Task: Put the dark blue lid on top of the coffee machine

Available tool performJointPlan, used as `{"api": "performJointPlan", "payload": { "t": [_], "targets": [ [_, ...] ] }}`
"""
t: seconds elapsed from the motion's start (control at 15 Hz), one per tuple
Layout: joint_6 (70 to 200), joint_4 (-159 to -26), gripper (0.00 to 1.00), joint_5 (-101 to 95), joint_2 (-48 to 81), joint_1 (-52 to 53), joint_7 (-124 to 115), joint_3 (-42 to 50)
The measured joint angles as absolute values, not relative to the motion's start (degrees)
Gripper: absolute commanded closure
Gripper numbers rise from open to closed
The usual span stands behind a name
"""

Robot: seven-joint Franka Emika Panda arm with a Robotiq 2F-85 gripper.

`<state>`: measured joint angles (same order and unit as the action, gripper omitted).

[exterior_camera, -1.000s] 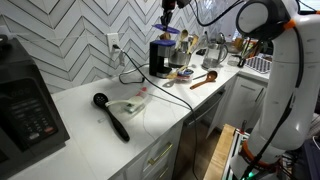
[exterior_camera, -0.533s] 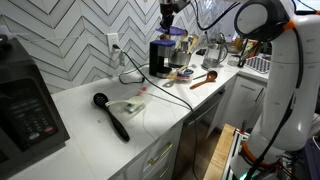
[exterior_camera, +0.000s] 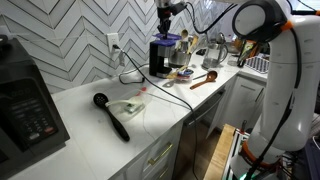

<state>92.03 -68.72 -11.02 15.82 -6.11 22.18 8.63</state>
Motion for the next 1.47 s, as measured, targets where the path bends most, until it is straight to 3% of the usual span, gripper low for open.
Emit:
{"api": "performJointPlan", "payload": {
  "t": [0.87, 0.93, 1.0, 1.13, 1.47],
  "targets": [
    [92.01, -58.80, 0.98, -11.80, 24.62, -6.18, 22.17, 8.87],
    [91.98, -58.04, 0.90, -11.90, 25.22, -6.18, 22.14, 8.93],
    [91.60, -57.28, 0.66, -11.94, 25.76, -6.18, 22.13, 9.03],
    [89.86, -55.71, 0.63, -12.04, 26.72, -6.20, 22.13, 9.26],
    [85.00, -52.72, 0.26, -12.52, 27.64, -6.21, 22.13, 9.76]
  ]
}}
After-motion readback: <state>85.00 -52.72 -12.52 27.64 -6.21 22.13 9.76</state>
